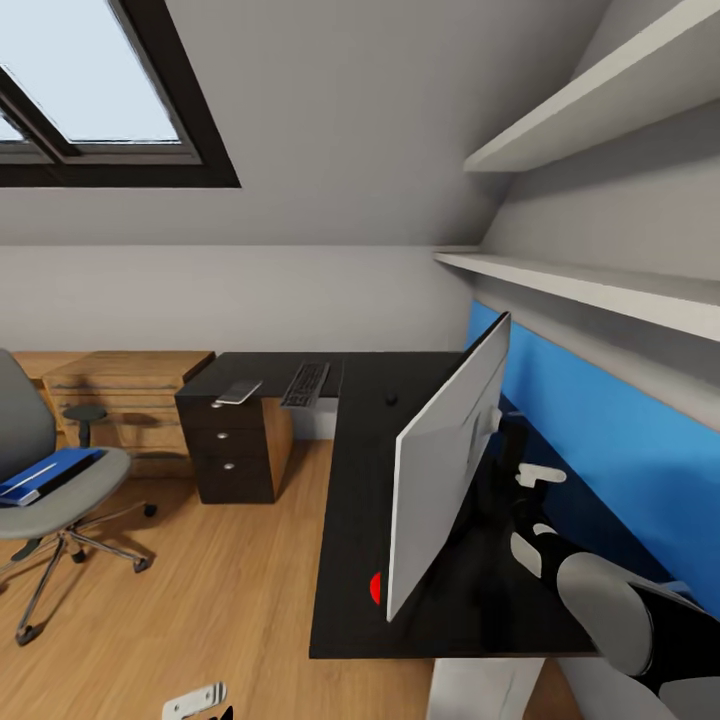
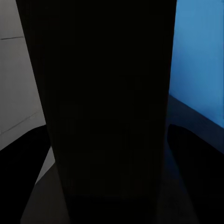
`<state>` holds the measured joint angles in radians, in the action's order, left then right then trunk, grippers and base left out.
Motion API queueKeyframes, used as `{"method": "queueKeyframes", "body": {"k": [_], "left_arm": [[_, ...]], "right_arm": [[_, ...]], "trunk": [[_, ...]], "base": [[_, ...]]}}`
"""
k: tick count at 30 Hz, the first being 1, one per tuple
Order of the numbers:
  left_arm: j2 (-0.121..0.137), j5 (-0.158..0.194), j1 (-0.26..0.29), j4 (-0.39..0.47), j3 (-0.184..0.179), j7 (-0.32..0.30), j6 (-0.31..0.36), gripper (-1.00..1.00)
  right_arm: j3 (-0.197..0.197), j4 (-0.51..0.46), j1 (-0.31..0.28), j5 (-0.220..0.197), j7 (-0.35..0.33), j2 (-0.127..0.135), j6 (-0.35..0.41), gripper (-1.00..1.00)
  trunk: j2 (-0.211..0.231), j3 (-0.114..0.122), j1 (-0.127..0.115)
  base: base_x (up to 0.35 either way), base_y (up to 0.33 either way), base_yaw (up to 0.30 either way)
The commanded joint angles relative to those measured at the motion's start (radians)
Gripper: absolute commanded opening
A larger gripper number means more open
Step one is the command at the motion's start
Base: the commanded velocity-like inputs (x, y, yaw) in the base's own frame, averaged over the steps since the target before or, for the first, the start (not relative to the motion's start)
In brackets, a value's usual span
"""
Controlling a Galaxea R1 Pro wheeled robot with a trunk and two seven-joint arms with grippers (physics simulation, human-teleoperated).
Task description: In the bedroom, organize the workspace by keeping the computer under the desk, ensuring the monitor is on the desk, placing the keyboard on the desk next to the monitor, placing the mouse on the desk next to the keyboard, moving the folder from the swivel chair onto the desk next to the mouse, stacking the notebook on top of the folder with the pen on top of the notebook, and positioning the swivel chair next to the desk.
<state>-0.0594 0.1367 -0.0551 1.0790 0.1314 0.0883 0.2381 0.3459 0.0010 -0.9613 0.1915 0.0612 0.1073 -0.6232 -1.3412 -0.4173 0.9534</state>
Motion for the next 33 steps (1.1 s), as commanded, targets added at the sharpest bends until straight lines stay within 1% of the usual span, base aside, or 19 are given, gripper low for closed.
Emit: {"method": "queueKeyframes", "body": {"k": [1, 13, 20, 33], "left_arm": [[0.0, 0.011, 0.0, 0.002, 0.0, 0.004, 0.006, 1.0], [0.0, 0.011, 0.0, 0.002, 0.0, 0.005, 0.006, 1.0], [0.0, 0.011, 0.0, 0.002, 0.0, 0.004, 0.006, 1.0], [0.0, 0.011, 0.0, 0.002, 0.0, 0.005, 0.006, 1.0]], "right_arm": [[0.022, 0.002, 0.0, 0.011, 0.003, 0.0, -0.003, -1.0], [0.022, 0.002, 0.0, 0.011, 0.003, 0.0, -0.003, -1.0], [0.022, 0.002, 0.0, 0.012, 0.003, 0.0, -0.003, -1.0], [0.022, 0.002, 0.0, 0.014, 0.002, 0.0, -0.003, -1.0]], "trunk": [[0.0, -0.001, 0.012], [0.0, -0.001, 0.012], [0.0, -0.001, 0.012], [0.0, -0.001, 0.012]], "base": [[0.167, 0.0, 0.0], [0.028, 0.0, 0.0], [0.14, 0.0, 0.0], [0.031, 0.0, 0.0]]}}
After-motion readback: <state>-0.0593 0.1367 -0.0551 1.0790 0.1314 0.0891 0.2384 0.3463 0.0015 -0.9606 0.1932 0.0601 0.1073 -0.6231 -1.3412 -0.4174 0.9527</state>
